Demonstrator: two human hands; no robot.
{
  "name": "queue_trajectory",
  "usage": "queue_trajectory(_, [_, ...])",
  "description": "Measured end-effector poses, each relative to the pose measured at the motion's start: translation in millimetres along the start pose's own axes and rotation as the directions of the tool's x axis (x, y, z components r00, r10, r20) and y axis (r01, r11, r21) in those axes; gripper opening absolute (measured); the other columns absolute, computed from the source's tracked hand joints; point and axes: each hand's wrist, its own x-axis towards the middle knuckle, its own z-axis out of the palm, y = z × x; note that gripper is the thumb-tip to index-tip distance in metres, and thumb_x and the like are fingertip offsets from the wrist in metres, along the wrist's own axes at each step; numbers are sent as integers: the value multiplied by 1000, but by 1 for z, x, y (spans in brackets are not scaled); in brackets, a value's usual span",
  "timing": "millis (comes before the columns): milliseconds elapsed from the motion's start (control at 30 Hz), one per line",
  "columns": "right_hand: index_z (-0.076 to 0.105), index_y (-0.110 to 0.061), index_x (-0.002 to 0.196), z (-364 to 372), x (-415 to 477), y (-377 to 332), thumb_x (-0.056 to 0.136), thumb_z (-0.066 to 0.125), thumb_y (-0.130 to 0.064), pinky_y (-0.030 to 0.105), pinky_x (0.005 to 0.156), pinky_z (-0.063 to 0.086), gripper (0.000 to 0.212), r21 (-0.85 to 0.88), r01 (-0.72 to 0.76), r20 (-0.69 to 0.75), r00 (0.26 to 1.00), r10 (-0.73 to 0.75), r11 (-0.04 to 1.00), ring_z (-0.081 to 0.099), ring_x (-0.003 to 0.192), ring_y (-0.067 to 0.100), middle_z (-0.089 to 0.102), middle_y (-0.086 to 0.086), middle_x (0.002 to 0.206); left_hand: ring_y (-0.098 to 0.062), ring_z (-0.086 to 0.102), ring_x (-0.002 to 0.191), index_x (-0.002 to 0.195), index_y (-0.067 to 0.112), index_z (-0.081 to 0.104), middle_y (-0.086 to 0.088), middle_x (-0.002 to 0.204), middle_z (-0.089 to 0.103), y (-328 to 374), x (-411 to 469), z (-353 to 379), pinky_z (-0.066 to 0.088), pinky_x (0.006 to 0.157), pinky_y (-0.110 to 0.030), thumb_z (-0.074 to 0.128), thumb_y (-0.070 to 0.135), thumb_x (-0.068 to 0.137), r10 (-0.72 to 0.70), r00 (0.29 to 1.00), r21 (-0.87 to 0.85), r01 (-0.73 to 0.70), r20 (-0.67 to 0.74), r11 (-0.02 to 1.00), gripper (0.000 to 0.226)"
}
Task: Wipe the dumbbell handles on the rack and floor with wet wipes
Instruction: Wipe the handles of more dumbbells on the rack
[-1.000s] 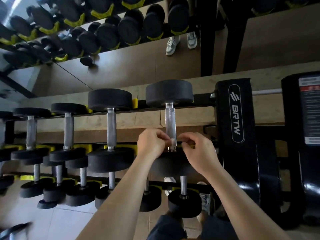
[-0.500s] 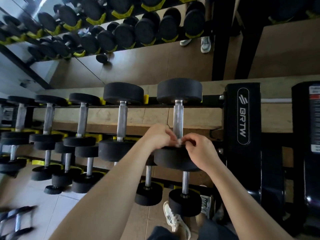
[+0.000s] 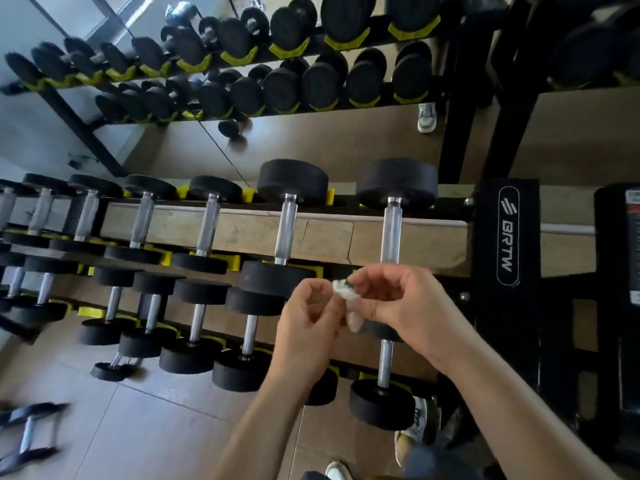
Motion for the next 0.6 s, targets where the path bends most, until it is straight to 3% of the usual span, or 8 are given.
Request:
queue_trajectory(133, [72,-19,94,60,-27,8,84,71,-4,22,74,55,19,-13,71,-137,988,-72,997,69,81,7,73,-4,86,-19,68,73,92,14,64,-5,79,72,-15,-38,-35,55,67,-33,63,15,91,22,991,-86,-34,-135,996,2])
queue_trajectory(267, [72,-19,96,116,-57,16,87,67,-6,28,75,57,17,71,76,-168,984,-63,995,70,84,12,74,-1,89,-21,65,67,83,9,66,-11,76,70,-34,-77,-76,51,56,-26,65,12,89,-47,975,-339,-29,-216,940,7])
queue_trajectory(367, [73,-20,98,157,-79,26,90,64,-8,48,85,56,17,216,17,-141,990,14,976,70,92,24,74,5,95,-18,61,66,83,10,66,-11,77,66,-56,-102,-107,50,56,-25,63,11,89,-128,984,-547,42,-120,836,7])
queue_trajectory(433, [72,-15,104,181,-92,34,91,62,-9,49,91,53,17,343,-46,-126,987,95,938,69,97,28,74,8,98,-16,61,66,93,7,66,-11,81,67,-68,-116,-124,52,59,-23,62,8,86,-159,987,-680,117,0,724,8])
queue_trajectory(500, [71,-12,108,197,-103,44,91,59,-10,42,87,54,20,408,-107,-99,982,161,907,68,100,27,73,9,101,-14,61,64,104,4,68,-11,82,68,-79,-129,-139,51,58,-22,61,8,83,-148,982,-685,189,119,704,22])
queue_trajectory(600, [71,-12,104,212,-117,55,90,59,-10,31,76,51,19,422,-143,-108,972,207,895,68,93,24,73,9,97,-13,65,71,104,9,69,-7,84,72,-100,-144,-152,50,59,-19,61,14,87,-120,977,-435,187,177,881,19])
